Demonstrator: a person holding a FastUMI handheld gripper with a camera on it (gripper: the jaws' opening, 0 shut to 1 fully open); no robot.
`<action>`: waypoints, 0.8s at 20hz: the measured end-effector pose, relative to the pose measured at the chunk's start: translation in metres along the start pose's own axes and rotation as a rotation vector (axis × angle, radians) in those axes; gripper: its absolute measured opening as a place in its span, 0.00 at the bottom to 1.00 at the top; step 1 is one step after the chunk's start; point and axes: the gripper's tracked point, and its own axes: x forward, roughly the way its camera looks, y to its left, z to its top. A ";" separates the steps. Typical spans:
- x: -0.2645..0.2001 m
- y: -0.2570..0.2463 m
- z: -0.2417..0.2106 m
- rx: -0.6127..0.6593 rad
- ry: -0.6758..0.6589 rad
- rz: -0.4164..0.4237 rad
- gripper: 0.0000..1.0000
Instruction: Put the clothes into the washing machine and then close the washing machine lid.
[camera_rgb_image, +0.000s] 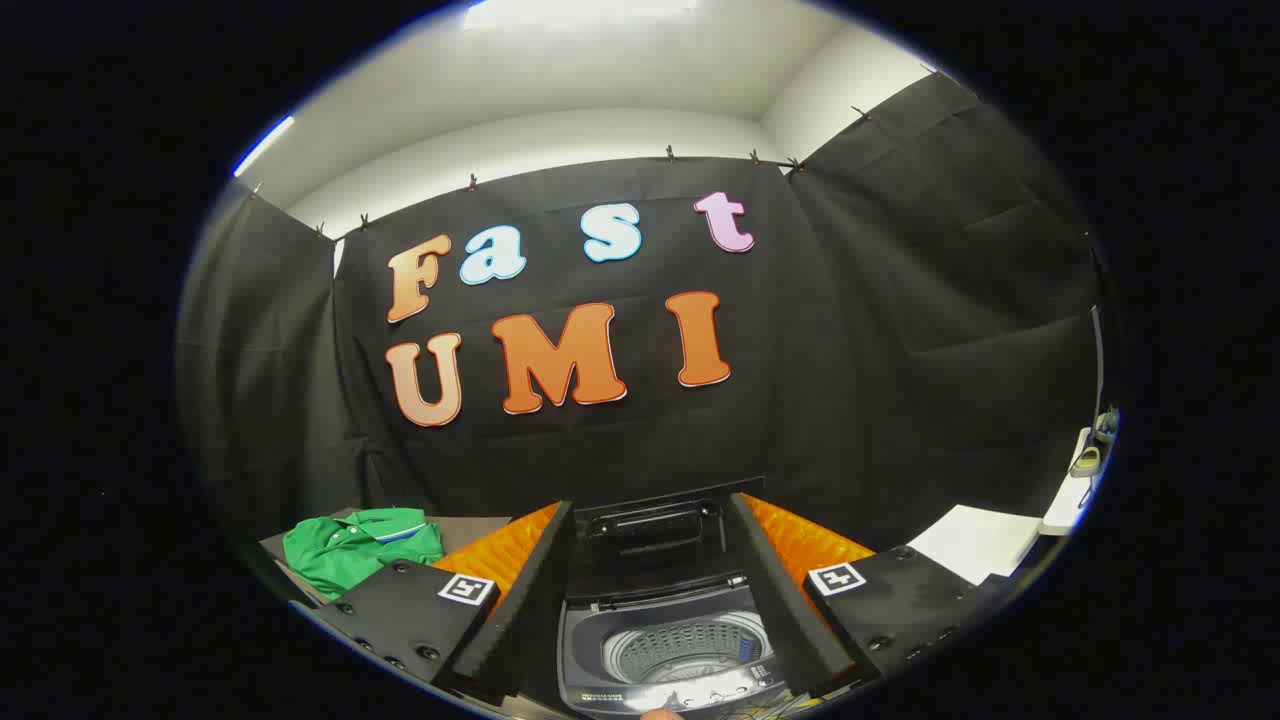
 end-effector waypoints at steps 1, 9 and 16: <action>0.000 0.000 0.001 0.001 -0.002 -0.002 0.98; -0.002 0.017 -0.003 -0.023 -0.001 0.018 0.98; -0.006 0.026 -0.001 -0.039 0.001 0.035 0.98</action>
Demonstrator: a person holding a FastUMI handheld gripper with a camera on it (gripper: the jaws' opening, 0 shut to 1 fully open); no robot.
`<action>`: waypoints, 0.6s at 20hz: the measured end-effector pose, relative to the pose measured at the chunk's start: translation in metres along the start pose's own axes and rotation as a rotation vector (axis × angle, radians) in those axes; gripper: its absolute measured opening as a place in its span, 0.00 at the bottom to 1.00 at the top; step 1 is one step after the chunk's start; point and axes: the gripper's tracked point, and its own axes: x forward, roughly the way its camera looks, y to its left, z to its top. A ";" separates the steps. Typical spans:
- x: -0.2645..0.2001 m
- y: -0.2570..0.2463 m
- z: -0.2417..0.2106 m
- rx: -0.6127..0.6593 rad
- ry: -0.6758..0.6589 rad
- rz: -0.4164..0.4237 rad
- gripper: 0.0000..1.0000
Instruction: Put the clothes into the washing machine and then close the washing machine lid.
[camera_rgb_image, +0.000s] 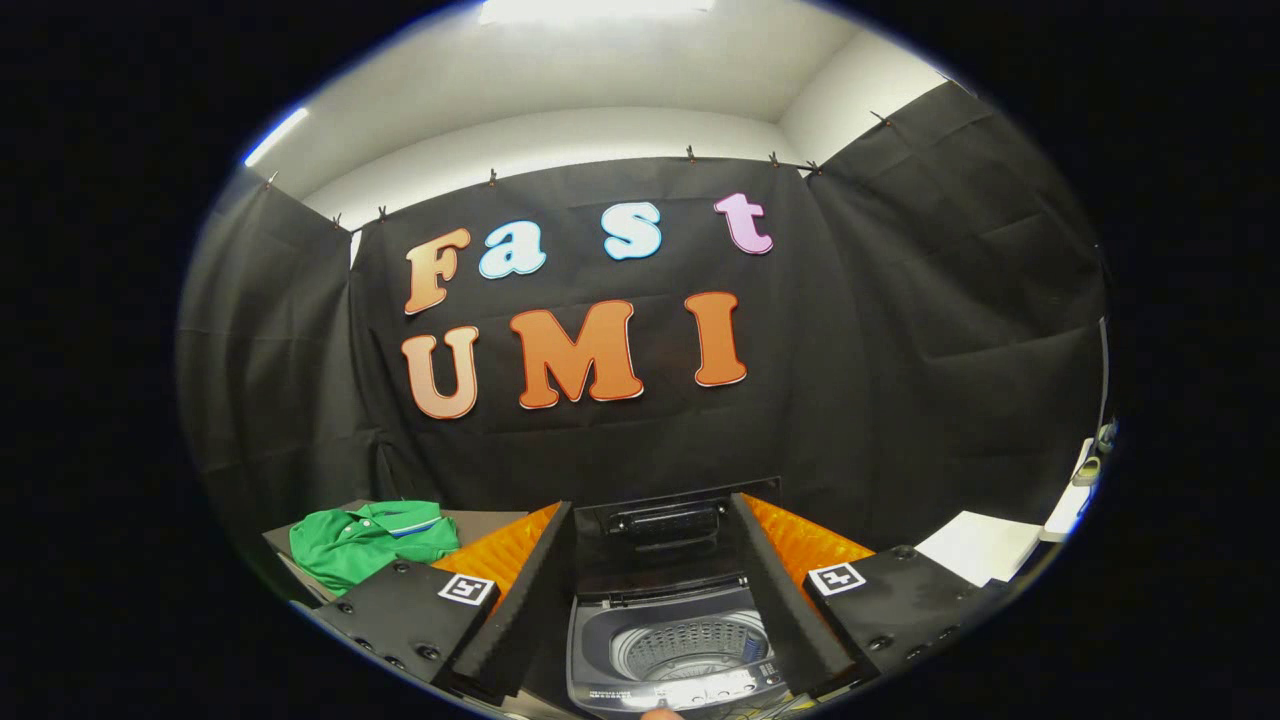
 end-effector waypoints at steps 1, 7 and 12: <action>0.000 0.000 0.001 -0.003 -0.003 -0.003 0.98; 0.008 0.032 0.009 -0.026 -0.013 0.007 0.98; 0.016 0.122 0.001 -0.044 0.035 0.137 0.98</action>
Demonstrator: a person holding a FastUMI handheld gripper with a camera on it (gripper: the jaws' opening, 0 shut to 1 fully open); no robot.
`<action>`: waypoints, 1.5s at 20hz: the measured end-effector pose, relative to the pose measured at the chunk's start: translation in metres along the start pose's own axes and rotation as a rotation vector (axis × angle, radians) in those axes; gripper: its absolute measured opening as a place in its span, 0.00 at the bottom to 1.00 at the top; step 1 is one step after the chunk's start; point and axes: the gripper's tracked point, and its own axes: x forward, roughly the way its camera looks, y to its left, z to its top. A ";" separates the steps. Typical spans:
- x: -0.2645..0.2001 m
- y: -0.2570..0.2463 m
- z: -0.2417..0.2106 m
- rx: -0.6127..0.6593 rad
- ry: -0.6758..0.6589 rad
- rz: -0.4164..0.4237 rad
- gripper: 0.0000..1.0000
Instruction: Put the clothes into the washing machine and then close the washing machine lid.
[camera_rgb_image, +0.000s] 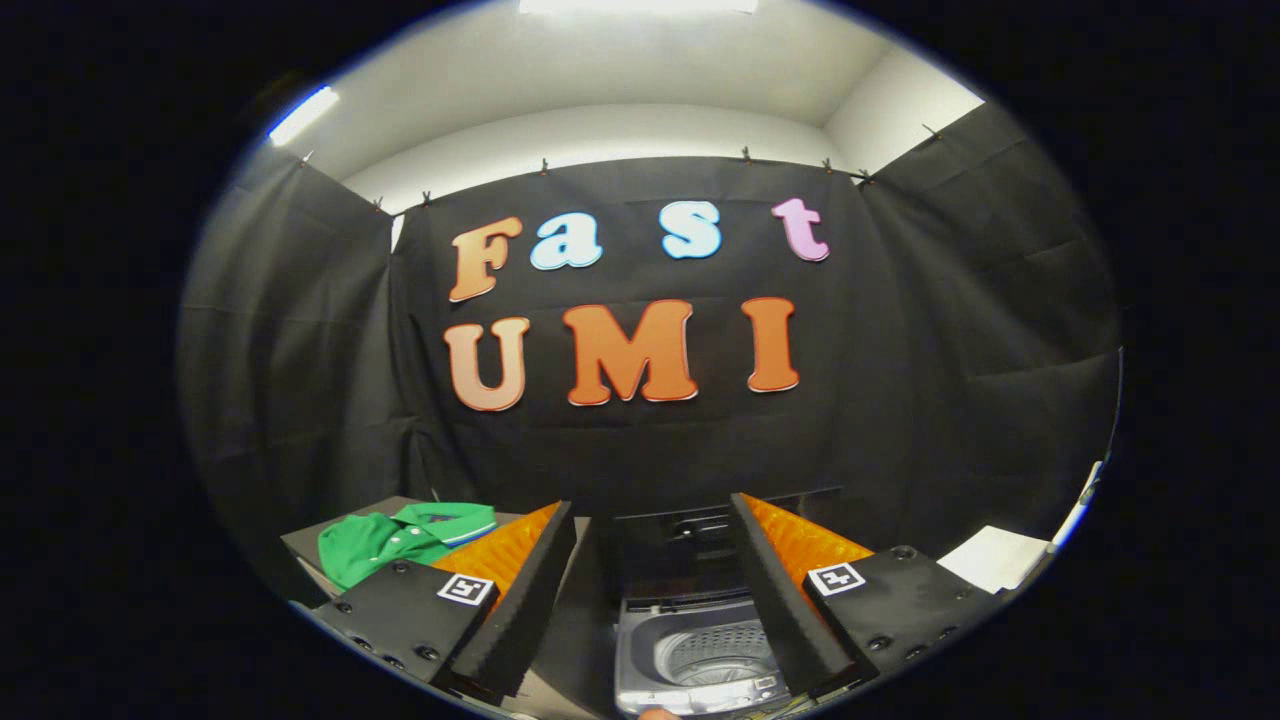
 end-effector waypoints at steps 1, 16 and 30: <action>0.004 0.022 -0.002 0.009 0.015 0.040 0.98; 0.049 0.237 -0.075 -0.067 0.292 0.281 0.98; 0.073 0.239 -0.146 -0.159 0.539 0.191 0.99</action>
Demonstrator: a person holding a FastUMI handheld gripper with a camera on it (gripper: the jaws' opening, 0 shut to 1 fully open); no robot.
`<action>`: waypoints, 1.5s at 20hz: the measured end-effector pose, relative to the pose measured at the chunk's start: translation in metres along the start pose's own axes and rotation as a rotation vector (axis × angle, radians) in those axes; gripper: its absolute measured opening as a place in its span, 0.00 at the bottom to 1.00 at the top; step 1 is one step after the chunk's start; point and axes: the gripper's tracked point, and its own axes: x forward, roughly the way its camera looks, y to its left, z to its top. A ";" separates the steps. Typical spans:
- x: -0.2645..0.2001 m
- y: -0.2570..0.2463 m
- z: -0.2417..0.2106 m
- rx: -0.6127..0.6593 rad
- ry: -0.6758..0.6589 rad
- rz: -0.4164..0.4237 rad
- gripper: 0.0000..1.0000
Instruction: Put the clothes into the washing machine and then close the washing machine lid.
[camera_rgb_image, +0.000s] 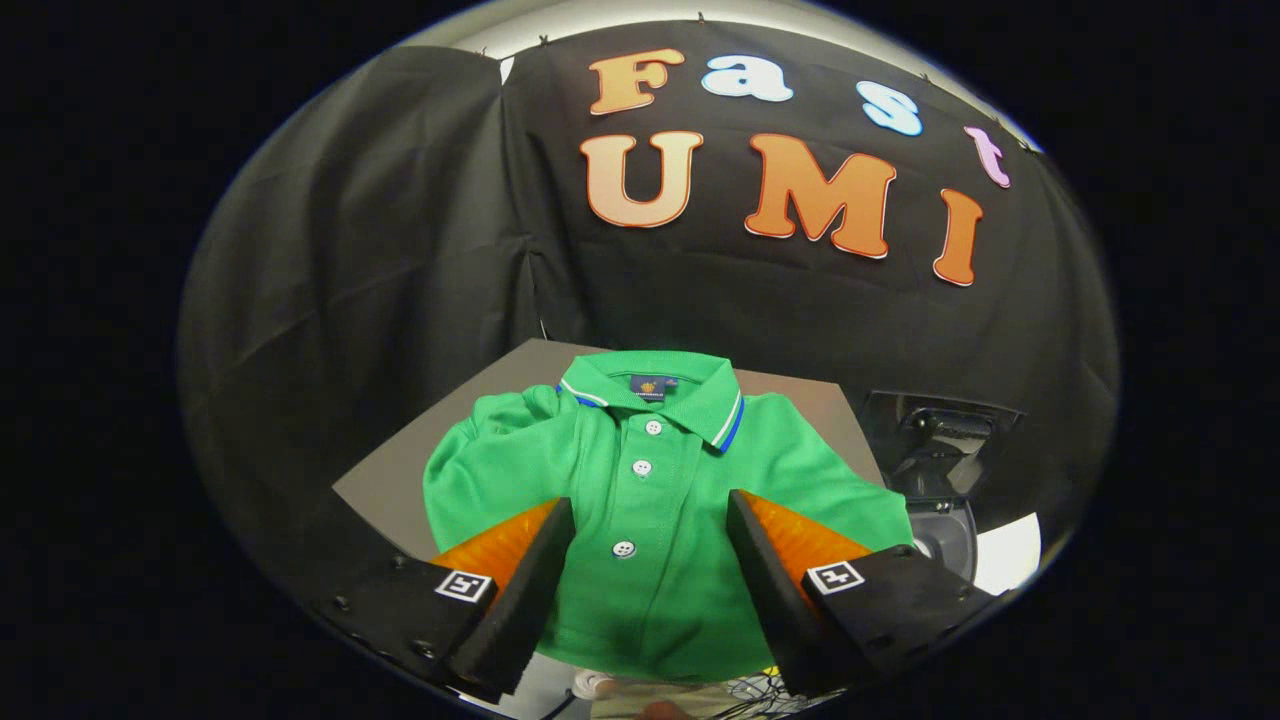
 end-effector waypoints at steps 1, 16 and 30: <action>-0.001 0.000 -0.003 -0.012 0.023 -0.001 0.99; 0.013 -0.022 0.000 -0.019 0.128 0.157 0.29; -0.023 -0.109 0.063 -0.089 0.006 -0.052 0.17</action>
